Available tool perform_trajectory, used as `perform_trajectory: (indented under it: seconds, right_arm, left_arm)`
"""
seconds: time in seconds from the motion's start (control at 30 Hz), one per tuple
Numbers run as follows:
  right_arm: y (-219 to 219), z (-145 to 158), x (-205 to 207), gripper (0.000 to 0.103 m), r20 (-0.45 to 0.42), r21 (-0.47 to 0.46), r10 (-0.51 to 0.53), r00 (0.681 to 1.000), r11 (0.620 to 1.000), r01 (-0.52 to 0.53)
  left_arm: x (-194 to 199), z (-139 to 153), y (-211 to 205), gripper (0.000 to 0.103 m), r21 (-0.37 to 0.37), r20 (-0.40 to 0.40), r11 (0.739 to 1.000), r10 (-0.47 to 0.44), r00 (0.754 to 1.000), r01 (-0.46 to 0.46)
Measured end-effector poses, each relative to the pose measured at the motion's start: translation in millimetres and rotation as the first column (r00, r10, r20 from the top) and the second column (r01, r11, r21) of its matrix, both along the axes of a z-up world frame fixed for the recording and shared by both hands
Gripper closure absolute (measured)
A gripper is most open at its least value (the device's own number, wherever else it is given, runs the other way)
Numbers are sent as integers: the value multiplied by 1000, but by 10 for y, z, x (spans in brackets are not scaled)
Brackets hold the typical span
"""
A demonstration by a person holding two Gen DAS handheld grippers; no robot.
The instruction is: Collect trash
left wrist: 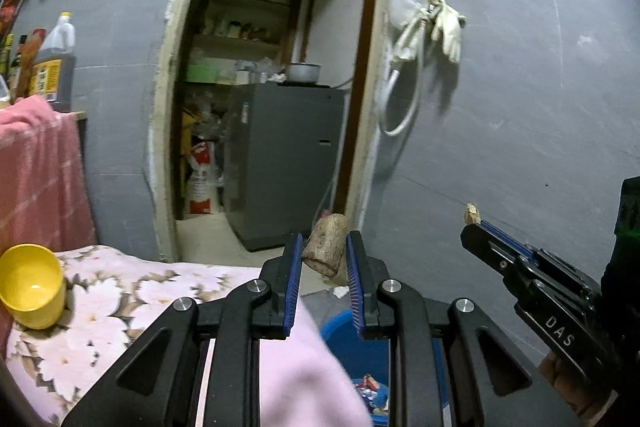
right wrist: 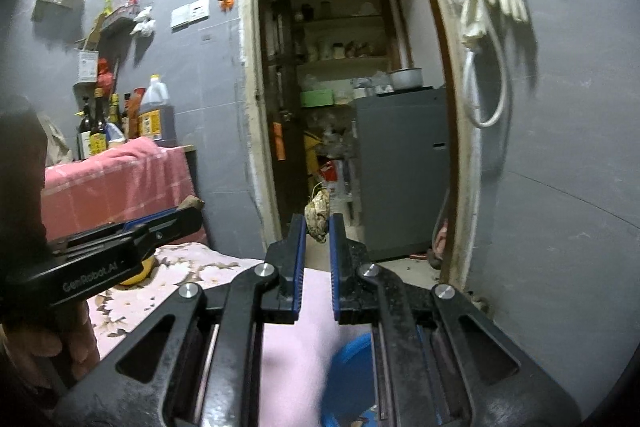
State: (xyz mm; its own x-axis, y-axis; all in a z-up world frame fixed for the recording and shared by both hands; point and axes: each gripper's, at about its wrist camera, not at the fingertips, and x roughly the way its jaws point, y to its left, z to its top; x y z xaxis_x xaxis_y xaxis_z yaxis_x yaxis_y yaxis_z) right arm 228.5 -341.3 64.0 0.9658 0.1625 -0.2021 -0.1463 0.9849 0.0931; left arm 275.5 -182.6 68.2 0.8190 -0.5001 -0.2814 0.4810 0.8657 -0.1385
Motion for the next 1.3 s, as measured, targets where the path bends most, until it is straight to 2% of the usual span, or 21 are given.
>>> perform_trajectory:
  seconds: [0.23,0.53,0.73,0.83,0.87,0.93,1.3]
  right_arm:
    - [-371,-139,-61,84,-44,13,-50,998,999,50]
    - [-656,-425,70,84,-119,44,-76,990,996,82]
    - [-725,-614,204,83,-176,56,-74,982,995,85]
    - [-746,-694,266,83,-205,59,-82,975,994,96]
    - [-754,-719,281,83,-213,61,-85,973,993,100]
    - [-768,-755,316,82,-231,61,-92,969,992,109]
    - [-833,-826,316,81,-246,74,-109,963,989,131]
  left_arm:
    - [57,-143,-401,85,35,-46,998,-48,998,50]
    - [210,-439,-740,85,89,-127,991,-84,988,96]
    - [361,-638,-889,84,117,-210,986,-96,973,122]
    - [413,-730,-934,79,128,-243,983,-98,965,132]
    - [416,-757,-940,74,127,-247,983,-98,964,132]
    - [430,-795,-928,70,120,-252,984,-98,963,131]
    - [406,-841,-921,70,131,-247,983,-91,965,126]
